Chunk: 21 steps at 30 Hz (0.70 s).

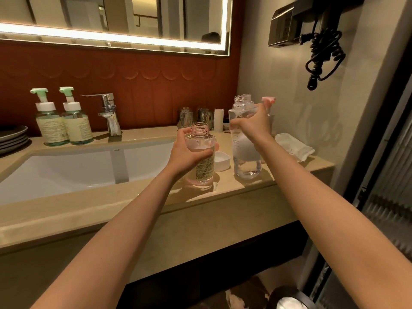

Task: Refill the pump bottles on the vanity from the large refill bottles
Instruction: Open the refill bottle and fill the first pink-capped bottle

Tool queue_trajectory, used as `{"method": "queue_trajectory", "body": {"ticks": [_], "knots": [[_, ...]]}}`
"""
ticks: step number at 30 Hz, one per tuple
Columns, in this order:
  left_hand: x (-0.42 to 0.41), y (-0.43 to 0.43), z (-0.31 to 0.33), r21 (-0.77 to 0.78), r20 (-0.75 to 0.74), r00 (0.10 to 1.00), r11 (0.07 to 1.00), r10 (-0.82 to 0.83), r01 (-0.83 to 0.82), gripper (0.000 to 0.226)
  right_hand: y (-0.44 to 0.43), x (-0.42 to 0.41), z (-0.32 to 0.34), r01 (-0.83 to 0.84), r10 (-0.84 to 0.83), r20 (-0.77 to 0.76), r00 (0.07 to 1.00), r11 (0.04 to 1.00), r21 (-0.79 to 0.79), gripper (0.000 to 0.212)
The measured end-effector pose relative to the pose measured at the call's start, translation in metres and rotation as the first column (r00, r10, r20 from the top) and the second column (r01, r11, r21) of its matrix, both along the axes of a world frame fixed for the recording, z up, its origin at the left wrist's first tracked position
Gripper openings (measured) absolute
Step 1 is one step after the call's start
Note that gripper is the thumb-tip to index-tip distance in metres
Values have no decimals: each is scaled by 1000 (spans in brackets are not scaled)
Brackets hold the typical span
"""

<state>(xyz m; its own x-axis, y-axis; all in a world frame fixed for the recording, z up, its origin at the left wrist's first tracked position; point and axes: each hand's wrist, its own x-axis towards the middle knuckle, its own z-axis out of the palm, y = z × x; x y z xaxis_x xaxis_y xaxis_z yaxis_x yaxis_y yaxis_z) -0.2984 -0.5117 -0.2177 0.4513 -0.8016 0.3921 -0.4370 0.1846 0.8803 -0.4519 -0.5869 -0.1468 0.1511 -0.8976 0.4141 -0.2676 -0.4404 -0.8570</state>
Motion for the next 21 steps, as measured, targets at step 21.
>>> {"method": "queue_trajectory", "body": {"ticks": [21], "knots": [[1,2,0,20,27,999,999,-26,25,94,-14,0,-25,196,-205,-50,977,969,-149,123]]}}
